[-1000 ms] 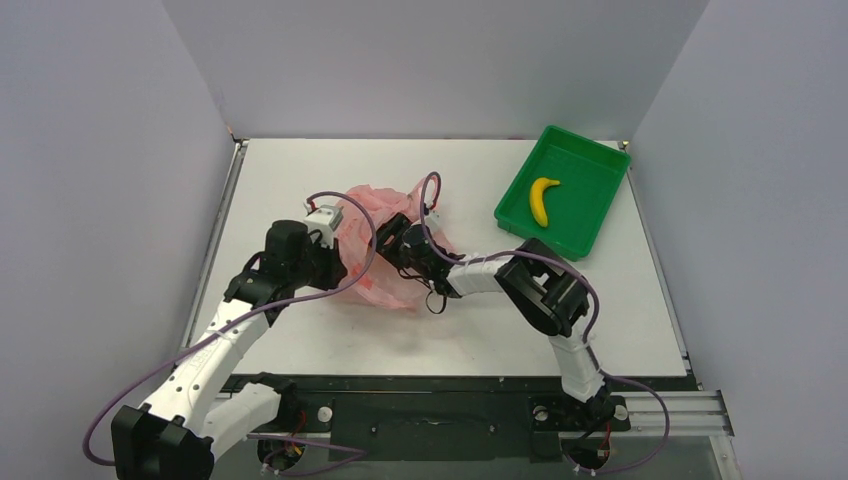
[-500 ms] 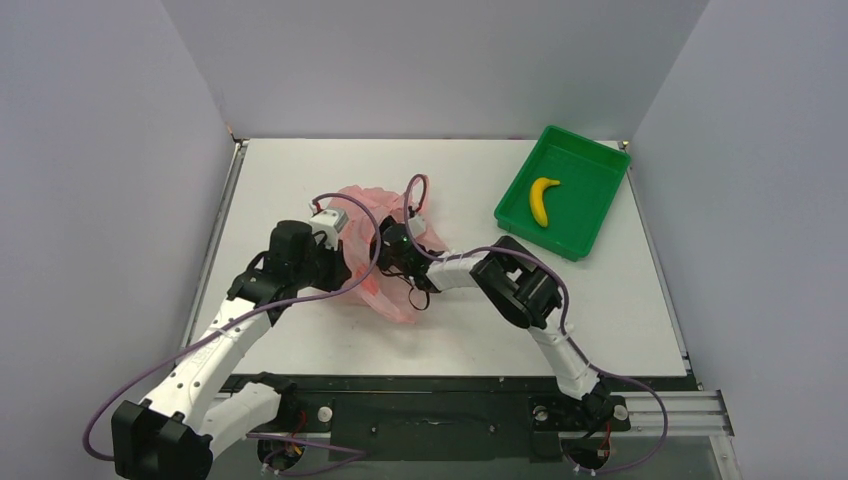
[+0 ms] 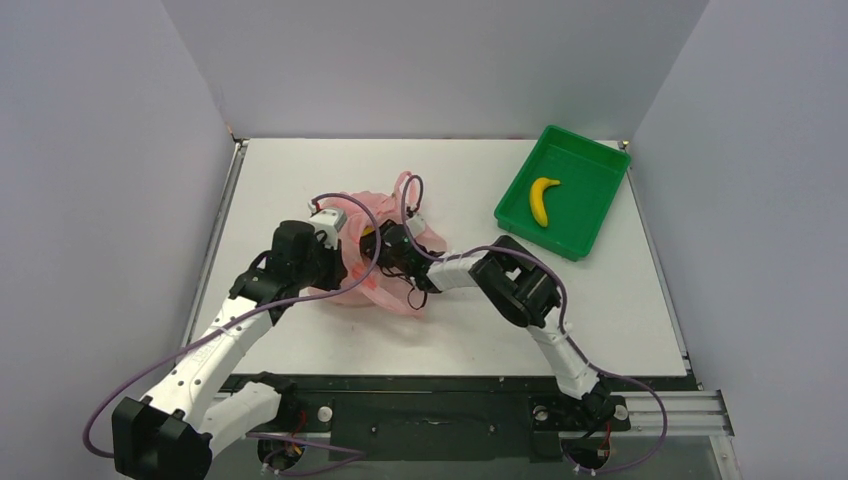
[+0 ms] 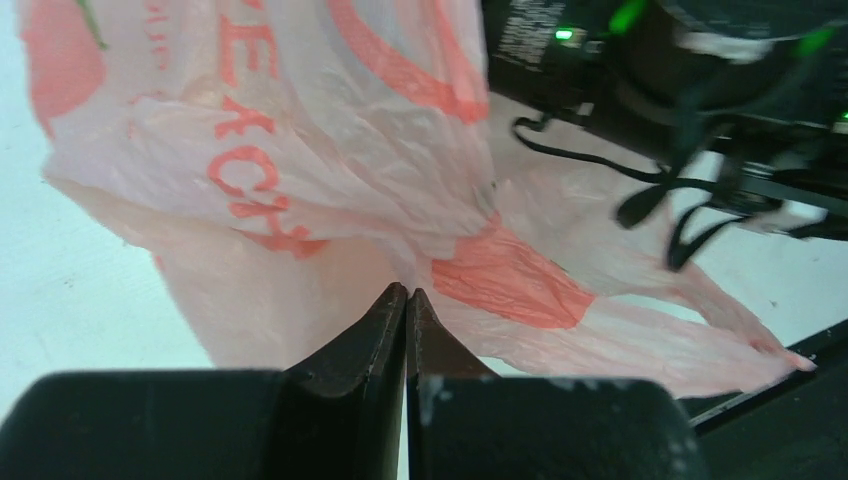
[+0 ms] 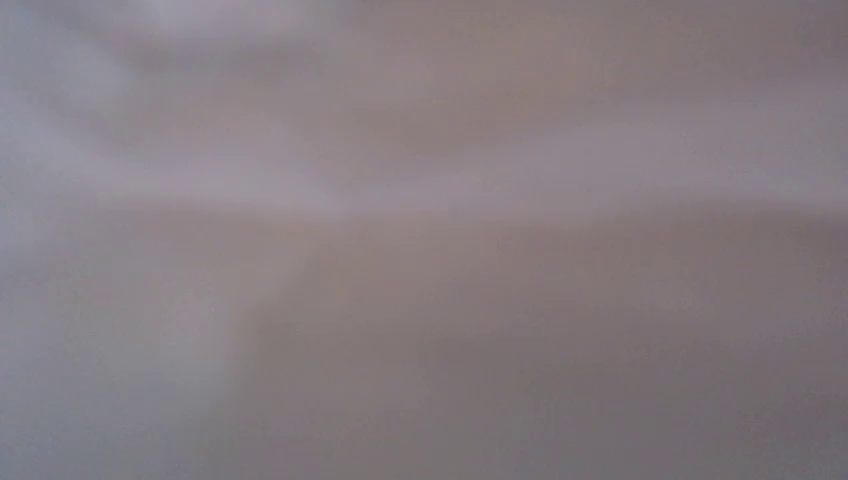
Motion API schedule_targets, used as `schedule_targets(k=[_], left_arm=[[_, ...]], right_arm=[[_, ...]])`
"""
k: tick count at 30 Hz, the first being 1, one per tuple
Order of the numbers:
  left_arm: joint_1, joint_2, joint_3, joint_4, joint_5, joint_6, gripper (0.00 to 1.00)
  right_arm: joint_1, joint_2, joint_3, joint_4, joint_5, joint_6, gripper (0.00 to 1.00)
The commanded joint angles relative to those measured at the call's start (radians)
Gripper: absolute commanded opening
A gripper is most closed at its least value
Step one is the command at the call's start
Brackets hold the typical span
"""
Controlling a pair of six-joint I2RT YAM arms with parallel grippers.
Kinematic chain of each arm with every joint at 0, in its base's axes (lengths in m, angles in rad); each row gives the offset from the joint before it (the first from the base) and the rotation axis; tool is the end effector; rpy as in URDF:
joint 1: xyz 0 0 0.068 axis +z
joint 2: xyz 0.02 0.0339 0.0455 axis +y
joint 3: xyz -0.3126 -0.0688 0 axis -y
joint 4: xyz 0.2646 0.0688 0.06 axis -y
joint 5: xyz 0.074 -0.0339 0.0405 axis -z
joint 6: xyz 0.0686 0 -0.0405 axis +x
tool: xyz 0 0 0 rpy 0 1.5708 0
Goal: Take the fake fruits out of the plastic bag
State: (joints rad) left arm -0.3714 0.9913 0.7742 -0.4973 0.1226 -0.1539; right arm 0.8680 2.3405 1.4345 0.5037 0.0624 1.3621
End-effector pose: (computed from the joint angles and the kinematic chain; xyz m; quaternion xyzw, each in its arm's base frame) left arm 0.2089 -0.0904 0.2836 0.1238 0.8999 -0.1614 0.3858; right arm 0.3776 0.4391 0.1110 0.2206 0.8042 0.4836 0.2660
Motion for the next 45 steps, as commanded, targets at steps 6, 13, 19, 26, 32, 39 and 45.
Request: schedule_targets(k=[6, 13, 19, 26, 32, 39, 45], left_arm=[[0.001, -0.055, 0.004, 0.020, -0.164, -0.020, 0.00], [0.001, -0.090, -0.005, 0.037, -0.156, -0.018, 0.00], [0.002, -0.098, -0.005, 0.037, -0.154, -0.013, 0.00], [0.002, -0.091, -0.004, 0.030, -0.177, -0.016, 0.00], [0.002, -0.080, 0.002, 0.020, -0.187, -0.017, 0.00], [0.001, -0.122, -0.015, 0.076, -0.040, -0.001, 0.00], [0.001, -0.161, -0.040, 0.120, 0.127, 0.006, 0.00]], right_arm=[[-0.022, -0.343, -0.283, 0.214, -0.050, -0.132, 0.00], [0.023, -0.394, -0.321, 0.286, -0.101, -0.288, 0.00], [0.043, -0.463, -0.330, 0.293, -0.089, -0.524, 0.00], [0.053, -0.630, -0.363, 0.245, 0.032, -0.813, 0.00], [0.056, -0.730, -0.365, 0.190, 0.089, -0.960, 0.00], [0.047, -0.699, -0.292, 0.235, 0.229, -0.883, 0.00], [0.055, -0.553, -0.127, 0.292, 0.328, -0.798, 0.00]])
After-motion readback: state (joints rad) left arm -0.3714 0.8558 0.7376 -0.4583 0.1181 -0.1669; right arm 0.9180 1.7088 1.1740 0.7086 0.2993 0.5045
